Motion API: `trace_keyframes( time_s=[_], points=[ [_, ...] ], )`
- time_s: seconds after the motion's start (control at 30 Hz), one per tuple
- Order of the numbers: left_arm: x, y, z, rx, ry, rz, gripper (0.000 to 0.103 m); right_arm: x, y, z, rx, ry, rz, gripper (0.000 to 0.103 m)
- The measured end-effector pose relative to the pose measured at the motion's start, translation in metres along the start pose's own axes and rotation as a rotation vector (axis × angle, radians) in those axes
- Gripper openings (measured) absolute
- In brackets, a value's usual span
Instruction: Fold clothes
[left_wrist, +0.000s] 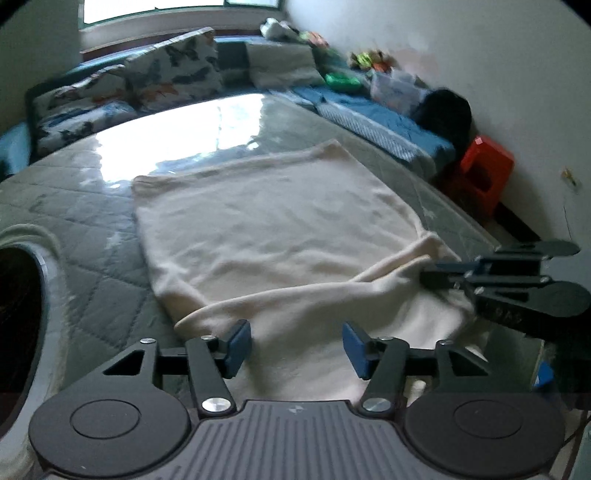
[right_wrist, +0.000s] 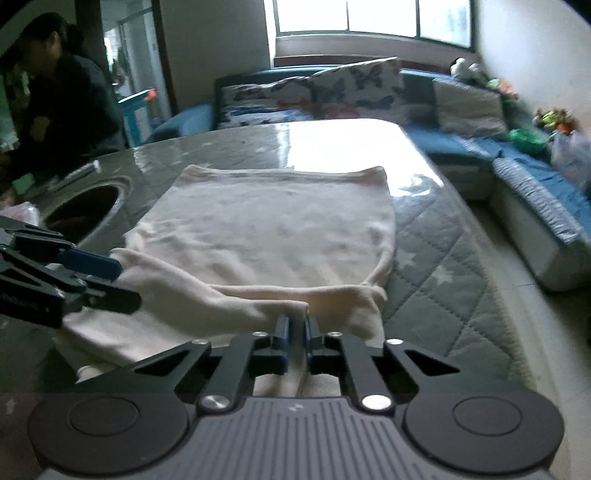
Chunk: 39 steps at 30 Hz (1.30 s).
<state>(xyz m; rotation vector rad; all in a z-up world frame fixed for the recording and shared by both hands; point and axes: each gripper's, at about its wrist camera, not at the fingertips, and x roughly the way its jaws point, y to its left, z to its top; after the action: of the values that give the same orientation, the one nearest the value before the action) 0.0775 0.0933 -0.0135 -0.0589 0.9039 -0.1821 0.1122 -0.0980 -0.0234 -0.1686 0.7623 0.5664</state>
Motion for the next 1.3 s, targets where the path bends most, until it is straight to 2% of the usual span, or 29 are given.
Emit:
trace_keyframes(
  time_s=[0.13, 0.27, 0.33, 0.47, 0.57, 0.67, 0.73, 0.87, 1.03, 1.17, 1.23, 1.3],
  points=[
    [0.000, 0.007, 0.010, -0.031, 0.011, -0.028, 0.063, -0.009, 0.003, 0.007, 0.012, -0.035, -0.063, 0.003],
    [-0.007, 0.002, 0.008, -0.004, -0.027, -0.001, 0.063, -0.012, 0.005, 0.004, 0.004, -0.058, -0.114, 0.004],
    [-0.009, -0.004, 0.004, 0.005, -0.034, 0.011, 0.063, -0.011, -0.003, -0.002, 0.070, -0.038, -0.106, 0.004],
    [-0.014, -0.018, -0.007, 0.020, -0.054, 0.047, 0.062, -0.021, -0.010, -0.010, 0.028, -0.066, -0.148, 0.008],
    [-0.013, -0.028, -0.012, 0.028, -0.052, 0.075, 0.061, -0.034, -0.010, -0.013, 0.023, -0.094, -0.087, 0.010],
    [-0.006, -0.029, -0.015, 0.003, -0.007, 0.094, 0.061, -0.037, -0.006, -0.015, -0.005, -0.090, -0.011, 0.011],
    [-0.002, -0.031, -0.016, 0.006, 0.011, 0.114, 0.062, -0.032, -0.003, -0.017, -0.034, -0.073, 0.011, 0.012],
    [0.002, -0.033, -0.015, 0.044, 0.032, 0.130, 0.063, -0.020, -0.006, -0.023, -0.049, -0.033, 0.001, 0.014],
    [-0.013, -0.036, -0.017, 0.111, 0.023, 0.111, 0.065, -0.028, -0.011, -0.022, -0.067, -0.033, 0.037, 0.018],
    [-0.031, -0.043, -0.028, 0.191, 0.010, 0.073, 0.071, -0.036, -0.009, -0.019, -0.108, -0.047, 0.076, 0.021],
    [-0.039, -0.048, -0.036, 0.229, 0.010, 0.037, 0.074, -0.033, -0.007, -0.019, -0.116, -0.035, 0.109, 0.022],
    [-0.045, -0.054, -0.045, 0.271, 0.016, 0.009, 0.076, -0.025, -0.004, -0.022, -0.141, -0.011, 0.105, 0.023]
  ],
)
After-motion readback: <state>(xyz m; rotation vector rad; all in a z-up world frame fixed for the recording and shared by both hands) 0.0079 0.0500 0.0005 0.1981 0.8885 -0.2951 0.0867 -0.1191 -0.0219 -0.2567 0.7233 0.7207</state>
